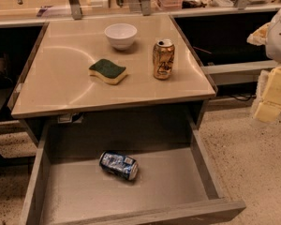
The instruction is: Pick pepsi can from top drawer and place on counter
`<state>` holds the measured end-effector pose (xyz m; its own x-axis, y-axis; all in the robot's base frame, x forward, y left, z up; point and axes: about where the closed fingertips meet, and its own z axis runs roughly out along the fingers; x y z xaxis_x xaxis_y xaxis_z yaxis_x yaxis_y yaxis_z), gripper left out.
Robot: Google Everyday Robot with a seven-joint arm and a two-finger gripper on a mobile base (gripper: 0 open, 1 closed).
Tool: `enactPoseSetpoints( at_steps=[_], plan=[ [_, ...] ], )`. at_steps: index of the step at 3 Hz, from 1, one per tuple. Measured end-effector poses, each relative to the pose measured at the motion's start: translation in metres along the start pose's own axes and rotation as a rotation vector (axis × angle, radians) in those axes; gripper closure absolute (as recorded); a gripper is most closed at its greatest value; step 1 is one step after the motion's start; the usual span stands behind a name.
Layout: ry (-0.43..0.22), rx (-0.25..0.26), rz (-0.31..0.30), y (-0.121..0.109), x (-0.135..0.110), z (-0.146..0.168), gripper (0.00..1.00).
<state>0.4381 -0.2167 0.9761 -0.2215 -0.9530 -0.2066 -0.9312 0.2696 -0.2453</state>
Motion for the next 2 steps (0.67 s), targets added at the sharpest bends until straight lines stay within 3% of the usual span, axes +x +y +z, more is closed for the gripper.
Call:
enactPoseSetpoints(
  at_steps=[2],
  plan=[
    [0.004,0.018,-0.011,-0.001,-0.001,-0.0023,0.0]
  ],
)
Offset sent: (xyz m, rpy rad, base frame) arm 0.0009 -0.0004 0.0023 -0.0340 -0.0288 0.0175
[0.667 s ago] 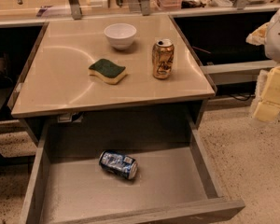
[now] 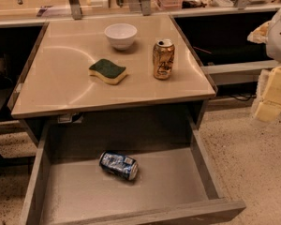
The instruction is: Pick pepsi can from top drawer and place on counter
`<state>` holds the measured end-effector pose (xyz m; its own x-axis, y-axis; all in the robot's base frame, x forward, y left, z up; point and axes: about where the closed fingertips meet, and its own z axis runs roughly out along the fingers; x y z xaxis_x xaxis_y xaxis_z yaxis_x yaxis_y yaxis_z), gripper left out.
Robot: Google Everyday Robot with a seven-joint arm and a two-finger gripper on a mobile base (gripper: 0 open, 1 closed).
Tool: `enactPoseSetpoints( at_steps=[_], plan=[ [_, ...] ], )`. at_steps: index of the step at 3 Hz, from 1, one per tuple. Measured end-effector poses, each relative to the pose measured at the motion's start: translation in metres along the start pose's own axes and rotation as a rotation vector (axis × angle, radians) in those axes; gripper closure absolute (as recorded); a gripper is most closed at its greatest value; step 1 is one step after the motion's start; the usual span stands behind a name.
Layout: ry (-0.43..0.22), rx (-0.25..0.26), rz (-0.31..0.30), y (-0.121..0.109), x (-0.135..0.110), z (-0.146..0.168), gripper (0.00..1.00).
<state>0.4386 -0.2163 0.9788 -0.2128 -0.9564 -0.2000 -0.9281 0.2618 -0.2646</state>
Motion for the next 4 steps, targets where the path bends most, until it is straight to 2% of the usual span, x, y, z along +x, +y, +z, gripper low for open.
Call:
enactPoseSetpoints(
  at_steps=[1,2,3,4],
  plan=[
    [-0.012,0.017,-0.03,0.026,-0.017,0.005,0.0],
    [-0.032,-0.068,-0.063,0.077,-0.057,0.048,0.0],
    [-0.06,-0.174,-0.108,0.12,-0.101,0.091,0.0],
    [-0.056,-0.186,-0.117,0.127,-0.104,0.095,0.0]
  ],
)
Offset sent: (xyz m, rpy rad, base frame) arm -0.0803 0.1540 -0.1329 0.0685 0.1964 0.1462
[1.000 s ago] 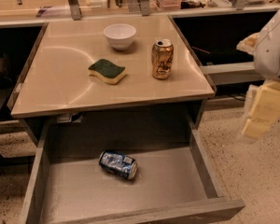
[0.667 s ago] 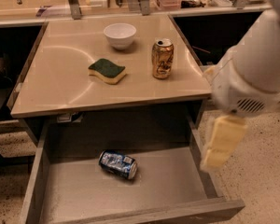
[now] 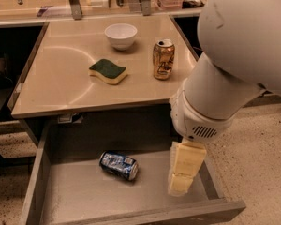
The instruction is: Pick pepsi can from top drawer and place on counter
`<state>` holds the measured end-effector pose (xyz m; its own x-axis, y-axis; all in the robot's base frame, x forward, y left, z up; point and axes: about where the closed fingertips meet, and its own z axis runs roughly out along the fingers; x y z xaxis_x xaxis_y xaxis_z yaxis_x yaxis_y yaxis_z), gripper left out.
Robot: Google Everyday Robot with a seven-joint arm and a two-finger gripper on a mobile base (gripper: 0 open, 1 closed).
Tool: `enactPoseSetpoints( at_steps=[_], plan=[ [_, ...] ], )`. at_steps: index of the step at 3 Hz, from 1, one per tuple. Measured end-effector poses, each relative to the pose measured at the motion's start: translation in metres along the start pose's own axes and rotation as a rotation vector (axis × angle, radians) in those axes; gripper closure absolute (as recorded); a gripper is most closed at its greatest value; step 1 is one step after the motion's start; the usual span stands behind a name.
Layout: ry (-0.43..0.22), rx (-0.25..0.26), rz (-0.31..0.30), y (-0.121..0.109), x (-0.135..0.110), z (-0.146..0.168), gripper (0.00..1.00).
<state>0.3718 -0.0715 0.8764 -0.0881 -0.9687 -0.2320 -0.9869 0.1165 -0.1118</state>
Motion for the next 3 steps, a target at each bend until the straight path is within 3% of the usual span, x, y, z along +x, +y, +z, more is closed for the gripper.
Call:
enactPoseSetpoints(
  at_steps=[1,2,3],
  plan=[
    [-0.012,0.0,-0.017,0.005,-0.003,0.003,0.0],
    [-0.075,-0.065,-0.002,0.022,-0.032,0.045,0.0],
    [-0.122,-0.099,0.018,0.02,-0.069,0.09,0.0]
  ],
)
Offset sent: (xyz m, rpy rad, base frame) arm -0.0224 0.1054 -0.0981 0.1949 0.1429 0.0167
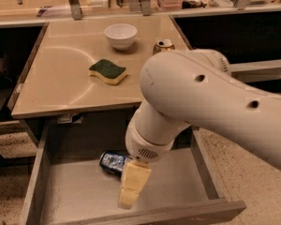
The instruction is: Pick pepsi can from top drawer and place on counter
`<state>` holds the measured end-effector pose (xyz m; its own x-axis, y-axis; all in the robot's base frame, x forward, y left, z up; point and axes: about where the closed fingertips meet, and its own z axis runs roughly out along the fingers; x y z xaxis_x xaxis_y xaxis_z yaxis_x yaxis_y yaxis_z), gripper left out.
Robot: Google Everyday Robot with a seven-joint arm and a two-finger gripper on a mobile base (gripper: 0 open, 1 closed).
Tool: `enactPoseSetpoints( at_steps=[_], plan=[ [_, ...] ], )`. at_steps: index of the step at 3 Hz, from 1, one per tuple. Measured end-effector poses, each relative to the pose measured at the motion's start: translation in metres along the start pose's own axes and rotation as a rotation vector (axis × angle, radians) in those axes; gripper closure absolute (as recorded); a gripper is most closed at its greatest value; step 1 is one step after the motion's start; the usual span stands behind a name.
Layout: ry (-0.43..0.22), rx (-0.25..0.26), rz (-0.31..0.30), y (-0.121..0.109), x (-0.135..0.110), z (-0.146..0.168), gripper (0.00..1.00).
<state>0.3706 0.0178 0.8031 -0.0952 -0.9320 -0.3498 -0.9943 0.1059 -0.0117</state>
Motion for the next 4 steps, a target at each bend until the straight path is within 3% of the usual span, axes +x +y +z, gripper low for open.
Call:
enactPoseSetpoints(
  at_steps=[2,3,4],
  plan=[
    [-0.011,-0.015,0.107,-0.041,-0.022,0.077,0.0],
    [-0.008,-0.02,0.117,-0.04,-0.022,0.079,0.0],
    [-0.027,-0.007,0.195,-0.041,-0.003,0.098,0.0]
  ],
)
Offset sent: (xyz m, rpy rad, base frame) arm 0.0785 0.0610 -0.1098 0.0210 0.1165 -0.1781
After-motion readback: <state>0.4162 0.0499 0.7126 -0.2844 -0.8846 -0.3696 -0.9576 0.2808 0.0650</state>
